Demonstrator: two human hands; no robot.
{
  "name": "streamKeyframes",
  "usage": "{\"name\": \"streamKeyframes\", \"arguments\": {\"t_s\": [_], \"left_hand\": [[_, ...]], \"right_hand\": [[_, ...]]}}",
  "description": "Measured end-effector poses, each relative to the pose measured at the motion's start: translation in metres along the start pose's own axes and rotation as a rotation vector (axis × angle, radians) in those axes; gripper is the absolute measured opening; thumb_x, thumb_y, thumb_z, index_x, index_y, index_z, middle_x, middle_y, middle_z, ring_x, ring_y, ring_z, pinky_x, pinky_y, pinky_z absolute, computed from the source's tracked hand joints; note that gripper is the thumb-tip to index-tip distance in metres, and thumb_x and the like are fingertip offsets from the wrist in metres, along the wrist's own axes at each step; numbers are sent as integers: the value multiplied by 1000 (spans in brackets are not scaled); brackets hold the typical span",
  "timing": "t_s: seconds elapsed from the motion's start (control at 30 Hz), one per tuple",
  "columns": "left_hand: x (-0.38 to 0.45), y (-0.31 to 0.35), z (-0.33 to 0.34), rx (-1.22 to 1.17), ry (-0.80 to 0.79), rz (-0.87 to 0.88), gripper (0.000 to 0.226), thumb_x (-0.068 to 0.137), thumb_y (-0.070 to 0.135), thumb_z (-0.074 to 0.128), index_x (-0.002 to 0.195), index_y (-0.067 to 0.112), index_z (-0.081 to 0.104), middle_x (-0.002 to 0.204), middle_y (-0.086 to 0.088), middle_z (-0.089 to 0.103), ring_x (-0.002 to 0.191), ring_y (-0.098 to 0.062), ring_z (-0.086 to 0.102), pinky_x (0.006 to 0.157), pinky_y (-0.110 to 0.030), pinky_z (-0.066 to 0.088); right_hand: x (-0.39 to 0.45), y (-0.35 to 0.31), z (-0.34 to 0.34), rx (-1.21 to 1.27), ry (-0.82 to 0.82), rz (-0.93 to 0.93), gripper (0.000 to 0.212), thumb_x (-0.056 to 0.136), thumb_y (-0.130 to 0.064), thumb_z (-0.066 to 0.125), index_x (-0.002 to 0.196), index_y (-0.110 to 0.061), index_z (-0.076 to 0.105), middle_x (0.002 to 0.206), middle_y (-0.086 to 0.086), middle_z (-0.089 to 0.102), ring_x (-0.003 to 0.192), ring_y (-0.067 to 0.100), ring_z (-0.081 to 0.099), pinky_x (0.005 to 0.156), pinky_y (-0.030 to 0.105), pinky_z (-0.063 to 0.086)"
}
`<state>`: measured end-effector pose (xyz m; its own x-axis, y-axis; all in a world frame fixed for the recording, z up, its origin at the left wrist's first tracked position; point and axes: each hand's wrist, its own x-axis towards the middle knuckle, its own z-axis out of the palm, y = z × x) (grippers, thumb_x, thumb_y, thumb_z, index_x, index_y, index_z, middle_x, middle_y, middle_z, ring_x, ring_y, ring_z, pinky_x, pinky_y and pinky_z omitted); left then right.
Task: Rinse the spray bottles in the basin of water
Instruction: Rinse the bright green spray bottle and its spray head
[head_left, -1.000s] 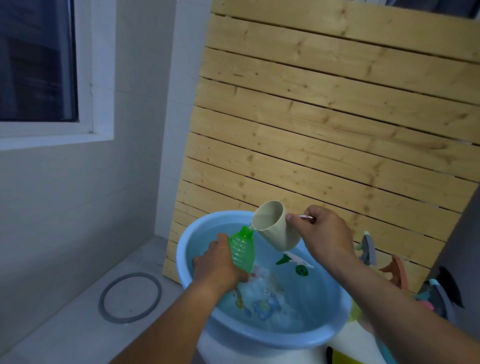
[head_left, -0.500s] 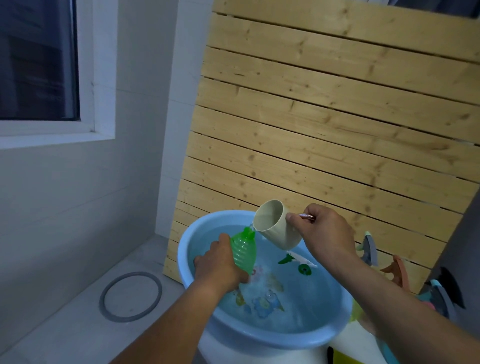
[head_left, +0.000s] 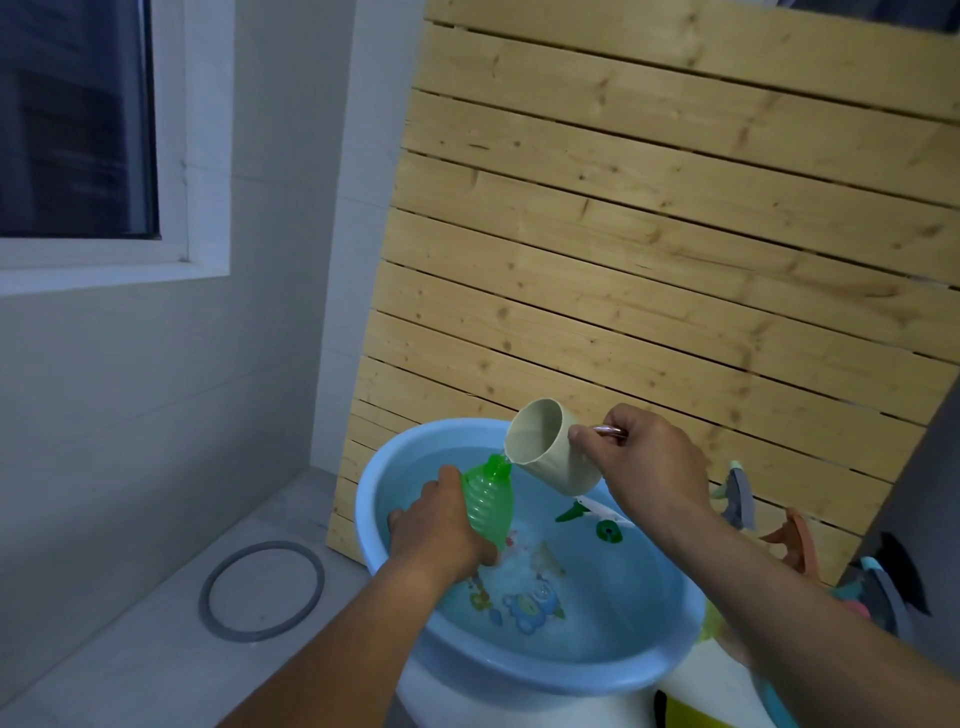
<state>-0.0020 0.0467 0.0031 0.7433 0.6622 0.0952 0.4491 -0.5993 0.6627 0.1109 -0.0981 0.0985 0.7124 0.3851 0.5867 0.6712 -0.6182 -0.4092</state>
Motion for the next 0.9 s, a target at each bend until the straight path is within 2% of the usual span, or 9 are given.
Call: {"name": "streamKeyframes", "arguments": {"t_s": [0.9], "left_hand": [[-1, 0, 0, 13, -14, -2, 70, 63, 41, 85, 110, 25, 35, 113, 3, 53, 106, -26, 59, 93, -43, 42]], "right_hand": [[-2, -8, -7, -96, 38, -91, 38, 83, -50, 64, 59, -26, 46, 57, -9, 54, 55, 9, 49, 47, 24, 24]]}}
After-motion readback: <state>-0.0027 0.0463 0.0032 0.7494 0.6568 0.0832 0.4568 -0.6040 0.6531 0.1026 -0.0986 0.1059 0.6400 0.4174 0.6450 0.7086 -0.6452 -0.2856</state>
